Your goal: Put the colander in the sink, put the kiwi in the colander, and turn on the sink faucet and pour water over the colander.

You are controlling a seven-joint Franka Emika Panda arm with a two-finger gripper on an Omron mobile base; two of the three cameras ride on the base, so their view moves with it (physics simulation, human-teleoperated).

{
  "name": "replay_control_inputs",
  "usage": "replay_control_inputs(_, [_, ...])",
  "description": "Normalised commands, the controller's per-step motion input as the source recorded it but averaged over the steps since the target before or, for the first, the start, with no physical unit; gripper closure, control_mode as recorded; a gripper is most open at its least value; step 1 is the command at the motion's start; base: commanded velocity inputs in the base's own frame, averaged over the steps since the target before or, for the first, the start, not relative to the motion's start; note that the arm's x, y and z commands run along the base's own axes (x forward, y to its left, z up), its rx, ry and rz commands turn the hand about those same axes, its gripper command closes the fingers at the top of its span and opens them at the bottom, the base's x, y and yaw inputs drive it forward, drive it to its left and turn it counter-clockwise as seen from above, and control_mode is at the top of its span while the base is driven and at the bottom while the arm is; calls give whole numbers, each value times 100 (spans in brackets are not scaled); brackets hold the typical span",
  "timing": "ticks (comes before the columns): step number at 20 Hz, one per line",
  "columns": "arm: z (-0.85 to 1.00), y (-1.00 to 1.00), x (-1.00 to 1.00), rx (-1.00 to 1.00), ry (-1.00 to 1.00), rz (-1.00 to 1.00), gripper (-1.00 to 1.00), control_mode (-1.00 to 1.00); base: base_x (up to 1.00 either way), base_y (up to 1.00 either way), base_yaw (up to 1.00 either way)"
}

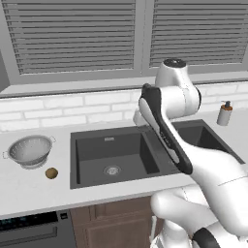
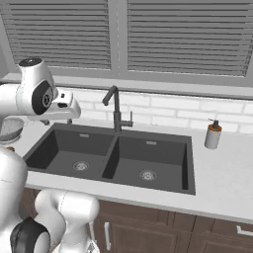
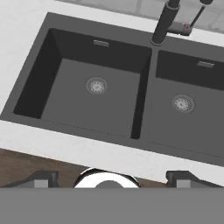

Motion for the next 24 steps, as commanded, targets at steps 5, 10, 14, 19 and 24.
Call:
replay_control_inputs(5, [-1, 85, -36, -2, 0, 2, -100, -100, 0, 0, 0])
replay_control_inputs(10, [0, 98, -5, 0, 5, 0, -100, -100, 0, 0, 0])
replay_control_inputs(14, [-1, 86, 0, 0, 11, 0, -100, -100, 0, 0, 0])
replay_control_inputs(19, [-4, 75, 11, 5, 9, 0, -100, -100, 0, 0, 0])
replay_control_inputs(24, [-15, 68, 21, 8, 5, 0, -100, -100, 0, 0, 0])
